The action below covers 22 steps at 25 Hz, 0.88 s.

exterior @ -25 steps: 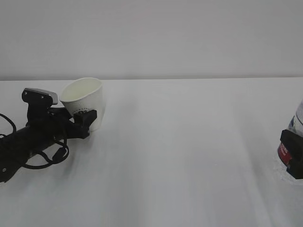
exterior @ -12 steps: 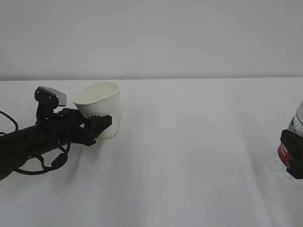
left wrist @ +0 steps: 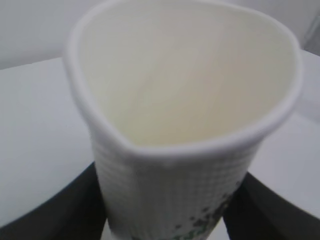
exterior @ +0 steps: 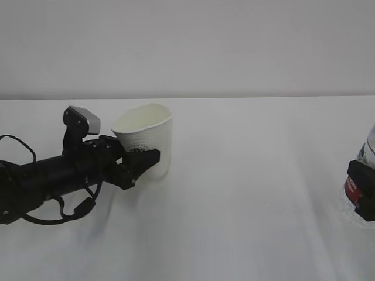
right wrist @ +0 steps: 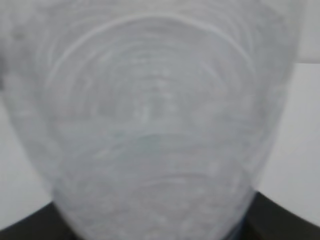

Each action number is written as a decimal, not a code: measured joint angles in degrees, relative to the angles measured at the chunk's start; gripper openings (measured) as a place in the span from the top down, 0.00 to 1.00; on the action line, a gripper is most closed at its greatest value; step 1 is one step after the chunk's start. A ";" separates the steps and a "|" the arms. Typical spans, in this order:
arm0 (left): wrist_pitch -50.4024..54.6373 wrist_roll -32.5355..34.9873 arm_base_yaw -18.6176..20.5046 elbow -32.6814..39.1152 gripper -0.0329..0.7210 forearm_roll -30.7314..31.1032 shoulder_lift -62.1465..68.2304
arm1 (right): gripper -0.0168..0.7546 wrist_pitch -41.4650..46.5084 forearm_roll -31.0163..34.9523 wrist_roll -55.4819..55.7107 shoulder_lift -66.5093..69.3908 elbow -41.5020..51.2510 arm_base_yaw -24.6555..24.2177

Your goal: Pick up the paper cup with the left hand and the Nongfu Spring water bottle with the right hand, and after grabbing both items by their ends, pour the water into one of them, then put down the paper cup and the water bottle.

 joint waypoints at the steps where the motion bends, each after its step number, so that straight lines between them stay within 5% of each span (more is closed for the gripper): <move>1: 0.00 0.00 -0.94 0.00 0.32 0.15 0.00 | 0.46 0.00 0.00 0.00 0.00 0.00 0.00; 22: 2.53 -4.49 -18.53 -7.78 0.32 4.23 0.00 | 0.46 0.00 0.12 -1.14 0.00 0.00 0.00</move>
